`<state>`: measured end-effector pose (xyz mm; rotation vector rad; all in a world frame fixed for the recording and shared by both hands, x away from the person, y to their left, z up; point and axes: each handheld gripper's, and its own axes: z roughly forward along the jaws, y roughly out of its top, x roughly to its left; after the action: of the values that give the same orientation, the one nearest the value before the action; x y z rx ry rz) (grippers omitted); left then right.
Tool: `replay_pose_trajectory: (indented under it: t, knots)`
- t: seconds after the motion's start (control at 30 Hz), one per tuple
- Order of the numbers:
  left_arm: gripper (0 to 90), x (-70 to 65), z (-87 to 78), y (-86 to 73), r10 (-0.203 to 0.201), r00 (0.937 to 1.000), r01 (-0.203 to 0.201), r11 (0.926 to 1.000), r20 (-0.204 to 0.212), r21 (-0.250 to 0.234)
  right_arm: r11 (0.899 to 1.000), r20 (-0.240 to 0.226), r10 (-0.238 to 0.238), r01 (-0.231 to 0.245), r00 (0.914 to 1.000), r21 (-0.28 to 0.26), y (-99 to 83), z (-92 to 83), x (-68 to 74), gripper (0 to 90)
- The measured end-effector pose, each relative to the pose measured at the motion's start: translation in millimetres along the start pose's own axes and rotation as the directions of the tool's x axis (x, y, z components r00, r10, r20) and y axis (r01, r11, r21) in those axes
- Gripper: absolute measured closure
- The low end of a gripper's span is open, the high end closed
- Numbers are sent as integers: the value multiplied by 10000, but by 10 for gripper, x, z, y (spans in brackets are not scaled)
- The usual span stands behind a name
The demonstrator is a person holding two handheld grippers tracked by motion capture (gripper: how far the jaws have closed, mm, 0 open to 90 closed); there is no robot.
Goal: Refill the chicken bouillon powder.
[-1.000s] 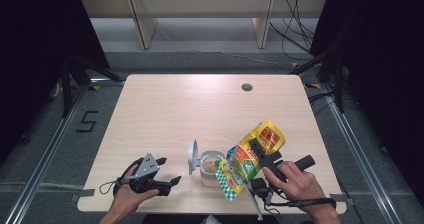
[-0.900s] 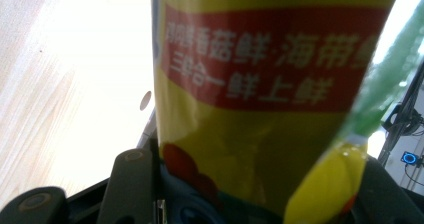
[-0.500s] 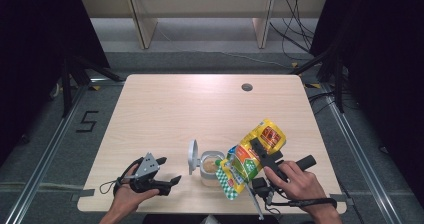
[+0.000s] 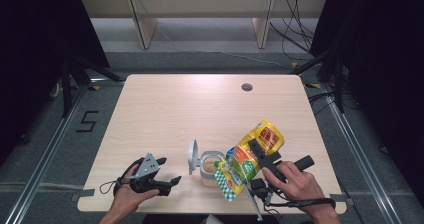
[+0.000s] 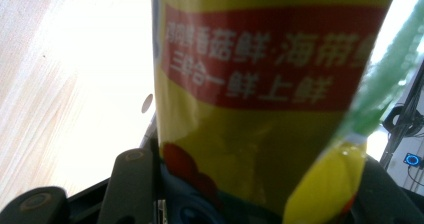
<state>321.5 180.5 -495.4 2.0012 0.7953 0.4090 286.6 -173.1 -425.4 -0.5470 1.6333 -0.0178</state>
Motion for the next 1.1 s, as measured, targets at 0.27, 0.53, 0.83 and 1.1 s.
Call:
replay_pose_trajectory:
  t: [0.27, 0.53, 0.83, 1.1]
  knots:
    - [181, 2, -6, 3, 86, 10000, -86, 10000, 5, -2, 9999, 48, -125, 125, 9999, 36, -29, -34, -33, 506]
    - [181, 13, -8, 11, 304, 9995, -304, 9995, -19, 36, 9998, 119, 10, -12, 9999, 190, -71, -69, -33, 506]
    - [181, 18, -5, 11, 321, 9995, -321, 9995, 21, 27, 9998, 78, -197, 196, 9998, 106, -98, -84, -41, 507]
    - [181, 13, -3, 7, 217, 9998, -217, 9998, 29, 28, 9997, 62, -184, 183, 9998, 132, -96, -104, -35, 507]
